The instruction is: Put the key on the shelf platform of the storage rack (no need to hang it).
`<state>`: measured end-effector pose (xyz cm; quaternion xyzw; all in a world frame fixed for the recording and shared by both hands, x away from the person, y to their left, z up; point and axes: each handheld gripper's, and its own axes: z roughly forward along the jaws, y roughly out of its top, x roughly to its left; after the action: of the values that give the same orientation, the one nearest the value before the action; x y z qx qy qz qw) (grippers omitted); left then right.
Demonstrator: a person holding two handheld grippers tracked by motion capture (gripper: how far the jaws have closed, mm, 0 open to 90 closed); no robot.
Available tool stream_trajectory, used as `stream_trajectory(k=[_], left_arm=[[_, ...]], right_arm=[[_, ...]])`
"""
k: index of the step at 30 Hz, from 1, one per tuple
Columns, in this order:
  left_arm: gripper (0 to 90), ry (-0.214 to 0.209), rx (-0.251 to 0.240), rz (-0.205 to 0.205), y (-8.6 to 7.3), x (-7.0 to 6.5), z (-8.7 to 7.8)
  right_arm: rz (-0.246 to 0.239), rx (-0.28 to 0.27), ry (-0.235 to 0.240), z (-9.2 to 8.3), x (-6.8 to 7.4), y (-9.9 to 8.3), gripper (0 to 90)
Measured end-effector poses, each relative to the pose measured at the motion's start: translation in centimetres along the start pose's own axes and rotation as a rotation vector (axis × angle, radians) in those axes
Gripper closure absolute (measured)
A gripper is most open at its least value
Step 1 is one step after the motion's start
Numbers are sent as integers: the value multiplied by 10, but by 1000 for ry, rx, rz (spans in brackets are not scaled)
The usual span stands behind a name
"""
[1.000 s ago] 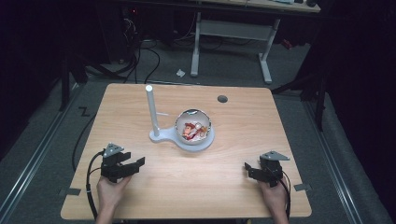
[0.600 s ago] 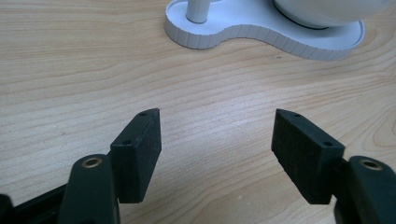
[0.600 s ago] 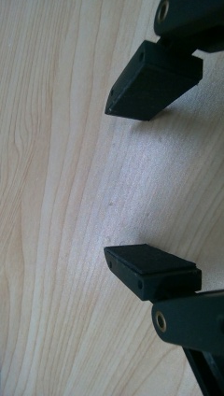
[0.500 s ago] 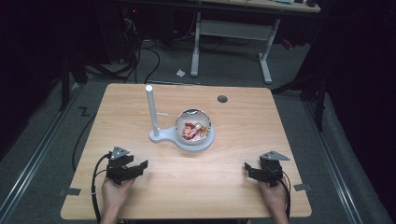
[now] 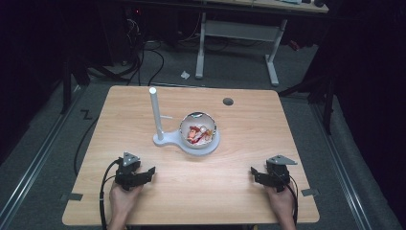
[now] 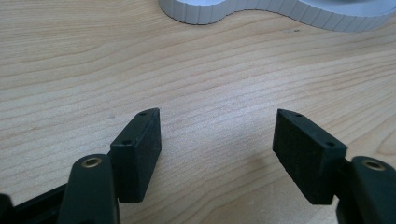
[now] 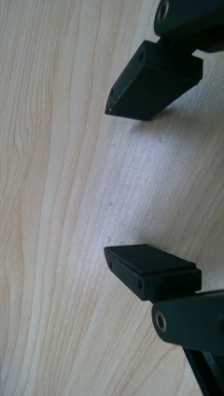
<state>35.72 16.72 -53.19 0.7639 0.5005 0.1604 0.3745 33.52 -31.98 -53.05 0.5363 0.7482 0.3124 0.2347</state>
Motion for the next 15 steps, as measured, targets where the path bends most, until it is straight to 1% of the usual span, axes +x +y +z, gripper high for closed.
stream_trajectory(k=[3,8,14,15], left_arm=[[330,11,-8,9,0,-1,1],[325,43,-25,46,-3,-5,4],[304,73,-8,90,-2,-10,6],[298,72,-8,90,-2,-10,6]], right_arm=[[0,0,0,0,0,0,275],[0,0,0,0,0,0,275],[0,0,0,0,0,0,275],[0,0,0,0,0,0,275]])
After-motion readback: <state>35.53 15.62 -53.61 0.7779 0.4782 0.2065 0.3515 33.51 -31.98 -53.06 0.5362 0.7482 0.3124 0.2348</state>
